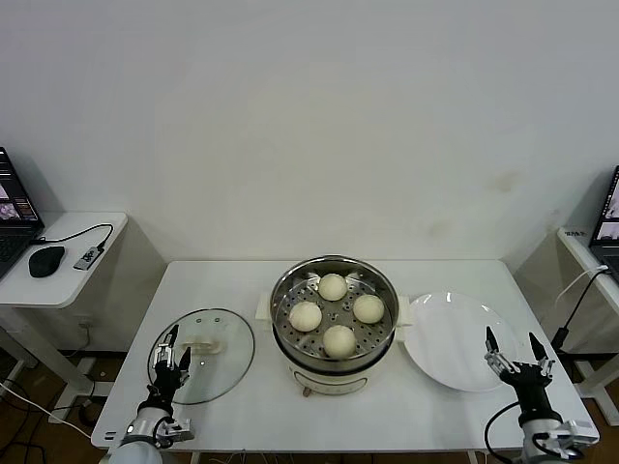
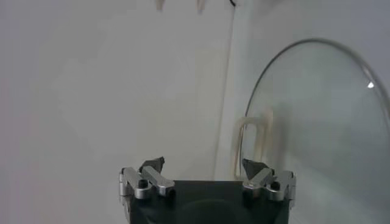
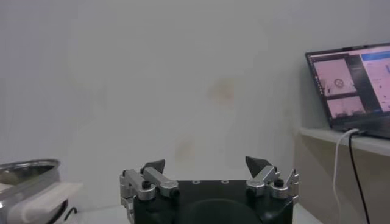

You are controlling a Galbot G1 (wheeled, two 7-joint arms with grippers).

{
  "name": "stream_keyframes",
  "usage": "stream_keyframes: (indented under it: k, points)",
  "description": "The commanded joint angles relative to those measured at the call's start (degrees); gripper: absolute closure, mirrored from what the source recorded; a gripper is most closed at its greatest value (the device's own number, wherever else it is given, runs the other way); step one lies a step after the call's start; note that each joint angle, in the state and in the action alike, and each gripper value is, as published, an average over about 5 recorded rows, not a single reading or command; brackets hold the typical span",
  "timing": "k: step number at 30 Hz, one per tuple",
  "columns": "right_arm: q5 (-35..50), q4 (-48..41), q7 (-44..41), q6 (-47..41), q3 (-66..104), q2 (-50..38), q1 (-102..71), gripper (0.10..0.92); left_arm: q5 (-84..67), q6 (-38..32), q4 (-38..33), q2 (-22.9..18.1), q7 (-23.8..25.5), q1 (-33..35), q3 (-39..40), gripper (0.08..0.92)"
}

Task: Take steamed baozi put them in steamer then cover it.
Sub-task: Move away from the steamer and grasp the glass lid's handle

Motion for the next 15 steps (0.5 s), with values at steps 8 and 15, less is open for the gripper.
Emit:
stream_keyframes:
  k: [8, 15]
  points:
    - [0.0, -0.3, 0.0, 0.2, 0.8, 0.6, -0.1, 0.203, 1.6, 2.2, 4.4, 0.5, 2.6, -5.3, 0.7, 0.177]
    - [-0.1, -1.2, 0.1, 0.5, 1.2, 0.6, 0.2, 0.203, 1.4, 2.6, 5.6, -0.5, 2.5, -7.5, 2.3, 0.177]
